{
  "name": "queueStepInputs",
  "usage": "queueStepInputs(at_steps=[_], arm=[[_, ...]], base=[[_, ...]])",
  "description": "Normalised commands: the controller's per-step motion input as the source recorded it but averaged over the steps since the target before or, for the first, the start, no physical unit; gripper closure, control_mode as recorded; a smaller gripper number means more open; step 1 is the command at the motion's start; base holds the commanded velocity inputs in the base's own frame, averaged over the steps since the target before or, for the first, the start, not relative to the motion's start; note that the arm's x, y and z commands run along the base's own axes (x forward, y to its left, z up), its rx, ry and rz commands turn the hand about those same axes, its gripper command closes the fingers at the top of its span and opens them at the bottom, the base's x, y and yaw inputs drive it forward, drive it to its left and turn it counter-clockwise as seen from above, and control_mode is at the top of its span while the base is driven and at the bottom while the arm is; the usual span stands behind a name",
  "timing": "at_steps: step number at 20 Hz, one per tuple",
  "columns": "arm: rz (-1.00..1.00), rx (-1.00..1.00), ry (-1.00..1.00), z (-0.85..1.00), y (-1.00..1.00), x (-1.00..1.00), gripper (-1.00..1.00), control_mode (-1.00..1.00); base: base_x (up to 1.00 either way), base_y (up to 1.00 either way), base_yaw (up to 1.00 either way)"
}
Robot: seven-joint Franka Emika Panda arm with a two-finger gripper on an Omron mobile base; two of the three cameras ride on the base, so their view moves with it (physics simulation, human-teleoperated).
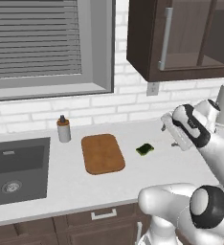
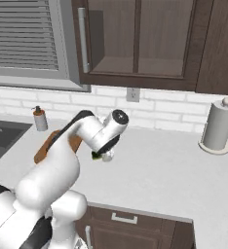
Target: Pick up the sponge from the counter and clean the cutting board by briefly scrubbing or pressing down on the cutting board. Once finished, release the sponge.
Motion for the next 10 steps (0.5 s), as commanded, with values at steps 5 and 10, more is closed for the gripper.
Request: queueStepInputs(at_steps=[5, 10], arm=[[0.12, 0.56, -0.27, 1.00, 0.00, -0.76, -1.00, -1.00], [0.17, 0.55, -0.20, 0.86, 0.42, -0.49, -1.00, -1.00]], base=[[0.00, 0.00, 0.00], [0.00, 0.00, 0.00]])
